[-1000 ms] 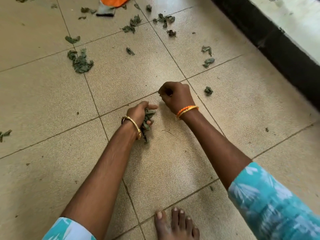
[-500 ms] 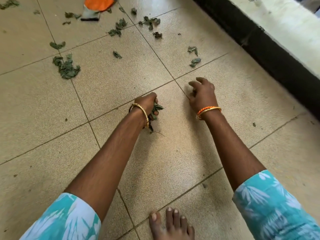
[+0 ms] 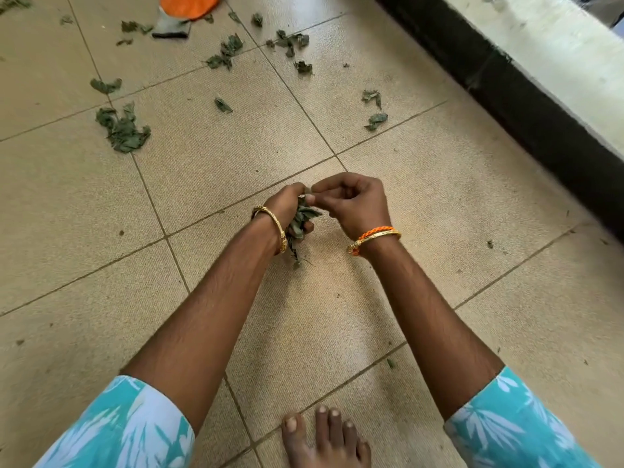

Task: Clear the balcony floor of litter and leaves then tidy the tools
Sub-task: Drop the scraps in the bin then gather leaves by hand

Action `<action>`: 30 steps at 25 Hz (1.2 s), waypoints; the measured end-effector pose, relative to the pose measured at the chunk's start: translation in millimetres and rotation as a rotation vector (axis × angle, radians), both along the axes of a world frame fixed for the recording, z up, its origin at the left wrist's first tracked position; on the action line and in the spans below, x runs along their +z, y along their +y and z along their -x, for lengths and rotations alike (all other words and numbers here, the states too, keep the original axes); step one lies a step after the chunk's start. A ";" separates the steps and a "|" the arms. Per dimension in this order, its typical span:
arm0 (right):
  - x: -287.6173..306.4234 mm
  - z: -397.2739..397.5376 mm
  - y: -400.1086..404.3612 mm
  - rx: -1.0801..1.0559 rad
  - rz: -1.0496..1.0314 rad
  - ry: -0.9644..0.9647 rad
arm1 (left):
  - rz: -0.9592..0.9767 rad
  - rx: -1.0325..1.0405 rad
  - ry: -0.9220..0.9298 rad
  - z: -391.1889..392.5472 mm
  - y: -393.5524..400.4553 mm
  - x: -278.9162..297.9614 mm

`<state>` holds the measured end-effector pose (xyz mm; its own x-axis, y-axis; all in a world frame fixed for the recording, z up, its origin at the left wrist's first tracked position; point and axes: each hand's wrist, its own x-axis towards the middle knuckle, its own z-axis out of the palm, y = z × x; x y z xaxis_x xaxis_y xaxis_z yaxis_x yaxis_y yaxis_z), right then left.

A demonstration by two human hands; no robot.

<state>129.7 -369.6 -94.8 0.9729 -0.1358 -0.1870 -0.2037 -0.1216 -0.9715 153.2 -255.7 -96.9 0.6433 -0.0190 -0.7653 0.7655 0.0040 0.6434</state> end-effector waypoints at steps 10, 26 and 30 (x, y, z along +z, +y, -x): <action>-6.5 -56.2 -24.8 -0.131 0.353 -0.037 | -0.013 0.003 -0.033 -22.1 -4.4 4.8; -17.1 -122.2 -48.3 -0.200 0.309 -0.035 | 0.253 0.100 0.005 -65.4 15.8 -6.3; 1.2 -98.4 -22.6 0.002 -0.152 0.106 | 0.228 -0.025 -0.001 -69.8 7.8 -1.4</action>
<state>228.1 -392.2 -93.6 0.9469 -0.0964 -0.3067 -0.3058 0.0242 -0.9518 223.0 -247.9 -98.3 0.6409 -0.2072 -0.7391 0.7668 0.1305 0.6284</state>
